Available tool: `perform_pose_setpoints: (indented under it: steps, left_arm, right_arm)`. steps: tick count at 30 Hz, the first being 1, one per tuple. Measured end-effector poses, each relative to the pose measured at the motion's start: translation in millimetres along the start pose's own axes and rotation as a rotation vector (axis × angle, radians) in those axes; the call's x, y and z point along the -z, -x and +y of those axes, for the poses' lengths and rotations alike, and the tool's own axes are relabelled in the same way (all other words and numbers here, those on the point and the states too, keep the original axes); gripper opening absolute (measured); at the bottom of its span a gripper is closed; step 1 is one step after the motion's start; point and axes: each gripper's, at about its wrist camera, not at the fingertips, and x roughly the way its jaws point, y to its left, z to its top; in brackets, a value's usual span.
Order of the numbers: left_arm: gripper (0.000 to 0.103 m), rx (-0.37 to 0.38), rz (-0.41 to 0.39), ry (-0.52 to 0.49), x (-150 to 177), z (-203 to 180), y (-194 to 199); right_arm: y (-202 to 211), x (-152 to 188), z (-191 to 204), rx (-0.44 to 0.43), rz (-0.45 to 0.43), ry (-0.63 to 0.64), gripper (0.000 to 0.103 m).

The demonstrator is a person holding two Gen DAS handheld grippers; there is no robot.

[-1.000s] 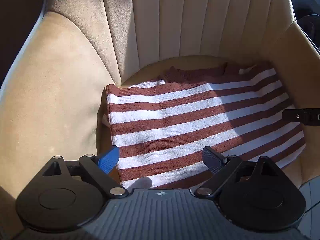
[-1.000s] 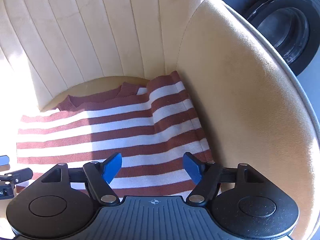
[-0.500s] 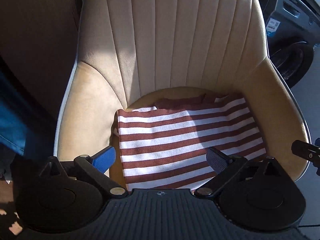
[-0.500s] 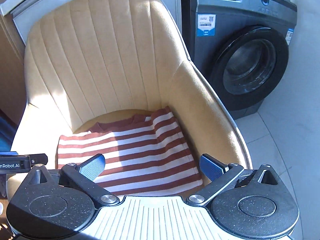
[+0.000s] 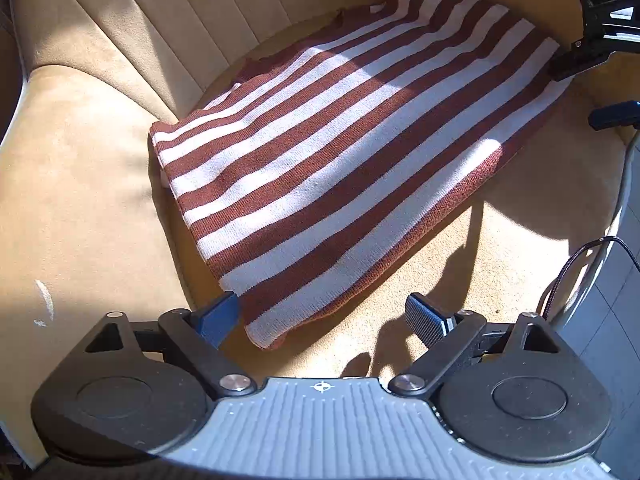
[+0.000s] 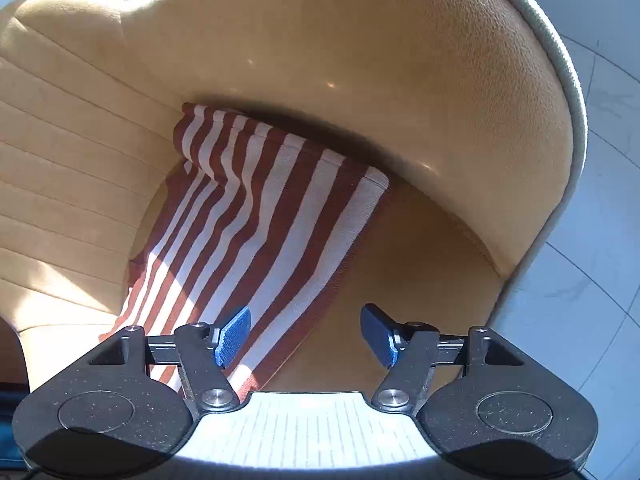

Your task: Fold clothes

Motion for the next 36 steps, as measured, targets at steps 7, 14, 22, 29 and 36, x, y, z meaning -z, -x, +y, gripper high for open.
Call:
perform_pose_setpoints:
  steps: [7, 14, 22, 29, 36]
  left_arm:
    - [0.093, -0.046, -0.054, -0.109, -14.6, -5.3, -23.7]
    - [0.103, -0.007, -0.063, -0.121, -23.9, 12.4, -34.9]
    - [0.016, 0.097, -0.100, -0.111, -26.6, 27.6, -8.1]
    - [0.016, 0.159, -0.105, -0.023, -20.0, 55.6, 17.9]
    - [0.016, 0.271, -0.059, -0.064, 15.0, 36.6, 40.2]
  right_arm:
    - [-24.5, -5.3, -6.1, 0.034, -0.036, 0.012, 0.059]
    - [-41.7, -19.5, 18.3, 0.062, -0.091, 0.087, 0.059]
    - [-37.2, -13.6, 46.2, 0.097, -0.103, 0.205, 0.013]
    - [0.2, -6.2, 55.2, 0.068, -0.094, 0.212, 0.011]
    - [14.8, 12.5, 39.9, 0.134, -0.042, 0.249, 0.011]
